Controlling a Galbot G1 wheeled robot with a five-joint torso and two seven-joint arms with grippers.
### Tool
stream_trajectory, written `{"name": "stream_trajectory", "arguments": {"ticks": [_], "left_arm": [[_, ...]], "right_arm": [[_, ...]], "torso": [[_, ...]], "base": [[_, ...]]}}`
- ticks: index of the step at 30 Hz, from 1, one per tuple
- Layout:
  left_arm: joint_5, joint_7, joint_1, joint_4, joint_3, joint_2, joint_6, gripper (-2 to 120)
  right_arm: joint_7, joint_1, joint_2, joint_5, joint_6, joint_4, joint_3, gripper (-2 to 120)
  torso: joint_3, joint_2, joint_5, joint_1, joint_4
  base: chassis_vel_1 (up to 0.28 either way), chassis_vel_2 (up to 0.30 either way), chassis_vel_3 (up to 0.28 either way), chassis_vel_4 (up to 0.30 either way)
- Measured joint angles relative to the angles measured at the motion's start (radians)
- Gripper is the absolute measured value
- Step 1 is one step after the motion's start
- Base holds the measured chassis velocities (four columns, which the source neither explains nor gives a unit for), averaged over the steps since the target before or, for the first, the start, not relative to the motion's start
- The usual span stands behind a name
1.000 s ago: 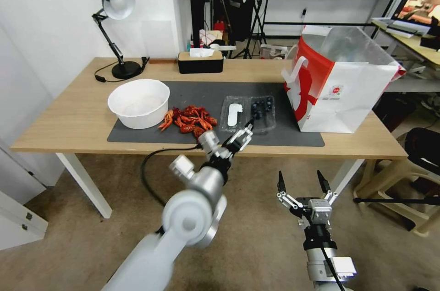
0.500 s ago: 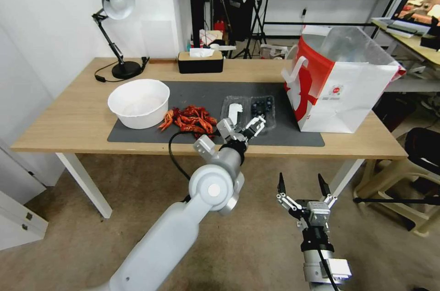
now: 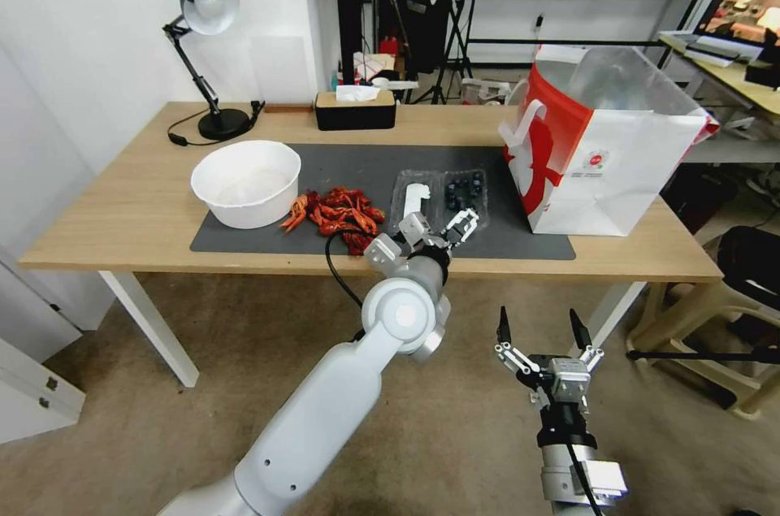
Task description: Close the takeout container lid, then place the container into the takeout bag.
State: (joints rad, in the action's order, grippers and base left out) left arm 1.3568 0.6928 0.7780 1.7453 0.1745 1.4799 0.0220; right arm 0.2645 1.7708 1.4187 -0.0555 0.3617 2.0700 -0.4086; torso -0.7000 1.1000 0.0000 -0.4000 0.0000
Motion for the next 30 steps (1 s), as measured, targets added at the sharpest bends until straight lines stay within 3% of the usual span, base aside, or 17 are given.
{"name": "stream_trajectory", "arguments": {"ticks": [30], "left_arm": [[0.006, -0.011, -0.021, -0.062, -0.037, -0.001, -0.017, 100]], "right_arm": [[0.003, -0.001, 0.006, -0.011, 0.01, -0.021, 0.004, 100]], "torso": [[0.0, 0.0, -0.0001, 0.0, -0.0001]], "base": [[0.0, 0.0, 0.0, 0.0]]}}
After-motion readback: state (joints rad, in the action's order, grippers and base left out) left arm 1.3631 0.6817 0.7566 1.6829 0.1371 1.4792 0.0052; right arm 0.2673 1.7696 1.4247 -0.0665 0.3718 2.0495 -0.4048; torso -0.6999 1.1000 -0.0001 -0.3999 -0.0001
